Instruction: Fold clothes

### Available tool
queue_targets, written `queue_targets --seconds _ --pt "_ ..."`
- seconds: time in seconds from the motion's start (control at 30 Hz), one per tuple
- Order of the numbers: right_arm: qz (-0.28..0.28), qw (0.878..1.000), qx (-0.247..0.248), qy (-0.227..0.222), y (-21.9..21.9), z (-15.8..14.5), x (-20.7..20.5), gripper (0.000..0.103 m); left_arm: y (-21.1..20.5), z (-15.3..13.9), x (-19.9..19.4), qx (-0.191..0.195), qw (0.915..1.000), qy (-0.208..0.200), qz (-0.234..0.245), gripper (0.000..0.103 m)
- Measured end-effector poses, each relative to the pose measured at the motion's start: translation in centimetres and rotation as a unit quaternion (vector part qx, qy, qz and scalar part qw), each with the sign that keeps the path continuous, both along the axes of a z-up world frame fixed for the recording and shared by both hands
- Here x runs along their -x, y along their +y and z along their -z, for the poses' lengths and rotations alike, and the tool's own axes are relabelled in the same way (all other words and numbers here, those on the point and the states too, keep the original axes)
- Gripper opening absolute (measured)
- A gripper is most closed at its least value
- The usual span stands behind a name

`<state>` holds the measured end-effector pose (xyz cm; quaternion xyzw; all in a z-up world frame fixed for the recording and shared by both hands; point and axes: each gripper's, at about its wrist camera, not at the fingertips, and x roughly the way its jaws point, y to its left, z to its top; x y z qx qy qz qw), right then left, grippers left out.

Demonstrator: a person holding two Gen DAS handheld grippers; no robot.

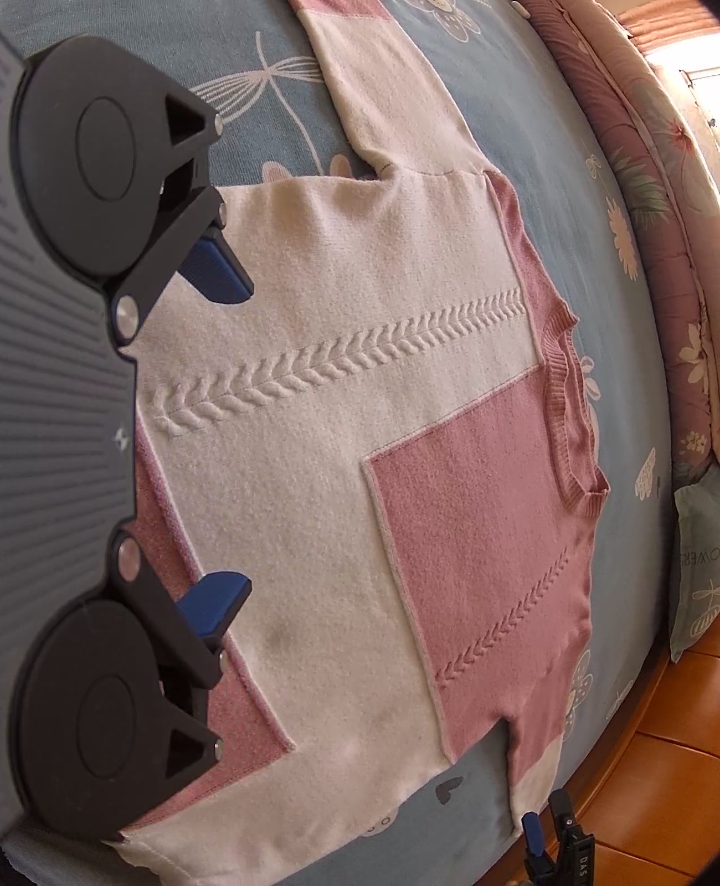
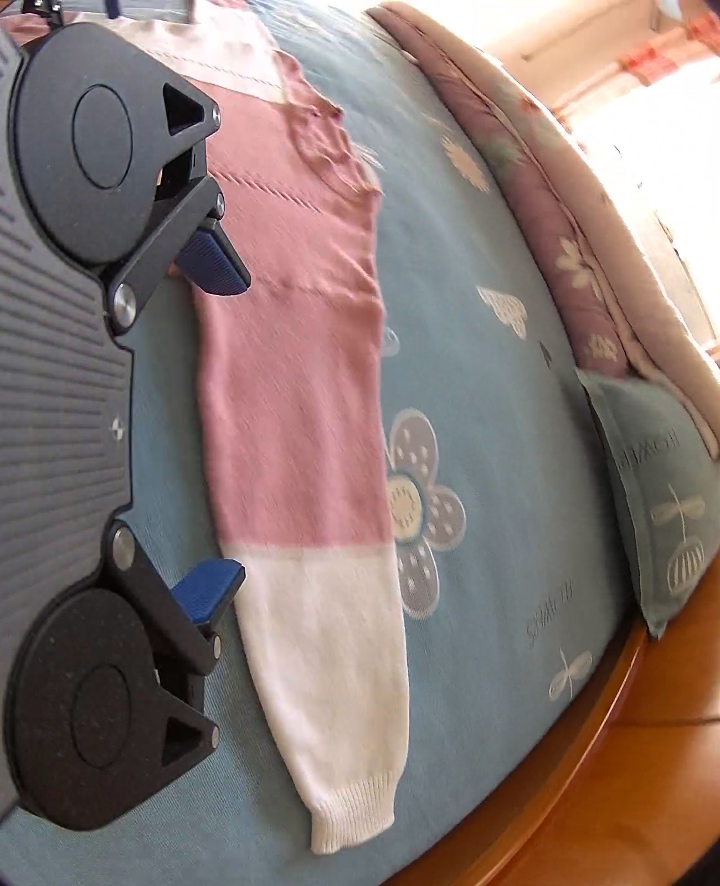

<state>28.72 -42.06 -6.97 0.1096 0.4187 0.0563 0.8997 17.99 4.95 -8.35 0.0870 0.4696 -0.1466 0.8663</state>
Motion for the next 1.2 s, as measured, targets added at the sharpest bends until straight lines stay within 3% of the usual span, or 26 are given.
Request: queue_targets --seconds 0.1,0.23,0.4,0.43,0.67,0.83,0.97,1.1,1.2 --pt "-0.071 0.997 0.028 -0.002 7.1 0.0 2.7 0.103 0.7 0.7 1.6 -0.008 0.9999 -0.006 0.014 0.102" --pt "-0.163 0.984 0.067 -0.001 16.2 0.3 6.4 0.103 1.6 2.0 3.3 0.008 0.9994 -0.005 0.032 0.102" --pt "-0.186 0.978 0.091 0.019 21.4 3.0 9.7 0.103 2.3 2.5 5.8 0.016 0.9991 -0.012 0.038 0.102" --pt "-0.18 0.979 0.088 0.03 21.7 3.8 10.4 0.103 2.4 2.6 6.2 0.017 0.9992 -0.012 0.036 0.102" --pt "-0.136 0.985 0.104 -0.004 21.1 5.2 14.3 0.103 3.6 2.8 9.9 0.019 0.9993 -0.011 0.031 0.102" --pt "-0.153 0.983 0.1 0.011 20.8 3.9 16.0 0.103 3.5 2.7 10.0 0.017 0.9995 -0.007 0.027 0.102" --pt "-0.159 0.979 0.124 0.025 20.7 4.8 17.7 0.103 3.4 2.7 9.8 0.016 0.9997 -0.003 0.02 0.102" --pt "-0.146 0.983 0.111 0.009 19.8 5.2 19.4 0.103 3.3 2.2 9.9 0.02 0.9994 0.007 0.026 0.102" --pt "-0.141 0.984 0.11 0.007 19.8 5.2 19.6 0.103 2.6 1.3 9.3 0.037 0.9988 -0.007 0.032 0.102"
